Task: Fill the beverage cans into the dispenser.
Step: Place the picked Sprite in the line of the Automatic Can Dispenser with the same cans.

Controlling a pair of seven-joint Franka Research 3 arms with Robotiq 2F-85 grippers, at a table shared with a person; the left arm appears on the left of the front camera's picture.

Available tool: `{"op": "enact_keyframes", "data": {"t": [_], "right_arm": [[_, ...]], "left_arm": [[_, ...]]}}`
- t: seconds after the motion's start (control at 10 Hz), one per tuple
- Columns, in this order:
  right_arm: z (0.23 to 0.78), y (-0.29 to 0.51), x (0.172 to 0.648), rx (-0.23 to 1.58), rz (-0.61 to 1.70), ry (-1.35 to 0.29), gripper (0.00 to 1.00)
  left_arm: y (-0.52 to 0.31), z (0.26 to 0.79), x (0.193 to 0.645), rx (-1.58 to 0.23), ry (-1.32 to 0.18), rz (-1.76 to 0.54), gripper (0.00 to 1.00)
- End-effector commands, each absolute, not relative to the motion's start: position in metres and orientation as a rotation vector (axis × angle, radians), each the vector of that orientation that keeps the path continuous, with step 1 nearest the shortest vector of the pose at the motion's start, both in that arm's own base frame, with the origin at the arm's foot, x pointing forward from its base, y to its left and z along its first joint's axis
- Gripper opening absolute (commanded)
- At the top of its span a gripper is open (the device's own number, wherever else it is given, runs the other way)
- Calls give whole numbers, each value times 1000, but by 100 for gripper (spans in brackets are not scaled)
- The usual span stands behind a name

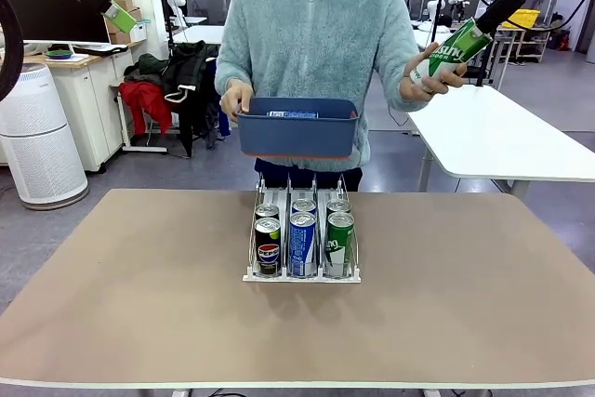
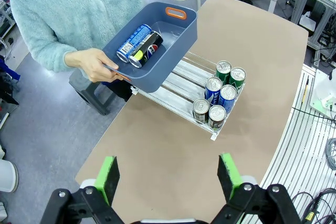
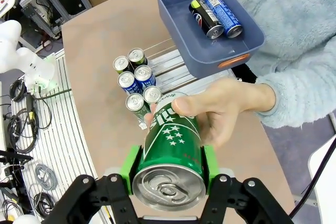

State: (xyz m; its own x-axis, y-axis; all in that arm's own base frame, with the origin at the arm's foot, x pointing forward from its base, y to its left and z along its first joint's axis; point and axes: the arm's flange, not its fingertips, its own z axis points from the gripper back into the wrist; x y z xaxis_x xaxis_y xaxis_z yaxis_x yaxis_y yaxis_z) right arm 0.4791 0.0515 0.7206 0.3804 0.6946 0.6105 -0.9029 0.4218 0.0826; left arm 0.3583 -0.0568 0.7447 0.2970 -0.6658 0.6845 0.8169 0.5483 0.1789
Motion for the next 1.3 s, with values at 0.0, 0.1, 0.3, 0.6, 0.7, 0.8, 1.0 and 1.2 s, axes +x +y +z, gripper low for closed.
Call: {"op": "enact_keyframes", "data": {"t": [0.0,0.1,0.3,0.6,0.7,0.8,1.0,1.2], "right_arm": [[721,52,478,432,1068,-534,0],[721,52,478,432,1068,-534,0],[721,52,478,432,1068,-534,0],[721,52,478,432,1068,-534,0],[721,52,478,432,1068,-534,0],[721,52,478,432,1068,-534,0],[721,52,478,432,1068,-534,0],[721,52,478,432,1068,-534,0]], "left_arm": [[-56,744,360,-221,-801,-995,100],[-56,744,360,-221,-801,-995,100],[-56,744,360,-221,-801,-995,100],[-56,744,360,-221,-801,-995,100],[-56,744,360,-221,-801,-995,100],[-56,744,360,-221,-801,-995,100],[-56,744,360,-221,-801,-995,100],[-56,744,360,-221,-801,-995,100]]}}
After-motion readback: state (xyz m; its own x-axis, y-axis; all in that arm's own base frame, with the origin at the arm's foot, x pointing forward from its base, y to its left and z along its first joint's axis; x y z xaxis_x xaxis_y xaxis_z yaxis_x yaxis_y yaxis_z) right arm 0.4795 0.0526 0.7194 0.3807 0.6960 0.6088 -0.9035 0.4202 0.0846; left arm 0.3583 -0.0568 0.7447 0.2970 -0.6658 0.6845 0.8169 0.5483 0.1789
